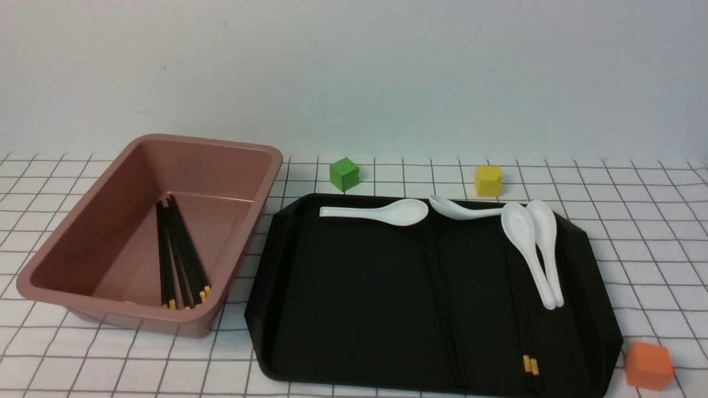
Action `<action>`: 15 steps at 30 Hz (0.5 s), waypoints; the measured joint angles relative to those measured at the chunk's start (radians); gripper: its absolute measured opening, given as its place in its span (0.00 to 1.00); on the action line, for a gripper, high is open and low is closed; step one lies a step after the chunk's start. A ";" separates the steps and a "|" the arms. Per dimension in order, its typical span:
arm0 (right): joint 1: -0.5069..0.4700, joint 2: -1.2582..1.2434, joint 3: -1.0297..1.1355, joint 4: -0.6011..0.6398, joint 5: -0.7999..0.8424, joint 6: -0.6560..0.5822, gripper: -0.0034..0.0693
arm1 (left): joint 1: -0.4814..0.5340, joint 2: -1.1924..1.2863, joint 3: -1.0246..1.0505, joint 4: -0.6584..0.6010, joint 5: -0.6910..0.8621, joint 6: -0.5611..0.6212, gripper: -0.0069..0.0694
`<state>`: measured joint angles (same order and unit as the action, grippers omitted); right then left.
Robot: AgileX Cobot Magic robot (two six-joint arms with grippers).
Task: On white black tablecloth take chopsticks from black tray and put them in box.
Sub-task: 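Move the gripper over the chopsticks on the black tray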
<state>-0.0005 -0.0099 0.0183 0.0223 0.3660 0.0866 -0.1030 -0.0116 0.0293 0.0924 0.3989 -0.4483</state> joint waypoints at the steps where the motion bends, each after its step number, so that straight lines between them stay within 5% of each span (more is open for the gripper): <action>1: 0.000 0.000 0.000 0.000 0.000 0.000 0.26 | 0.000 0.000 0.000 0.000 0.000 0.000 0.34; 15: 0.000 0.000 0.000 0.000 0.000 0.000 0.28 | 0.000 0.000 0.000 0.000 0.000 0.000 0.34</action>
<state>-0.0005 -0.0099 0.0183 0.0223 0.3660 0.0866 -0.1030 -0.0116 0.0293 0.0924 0.3989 -0.4483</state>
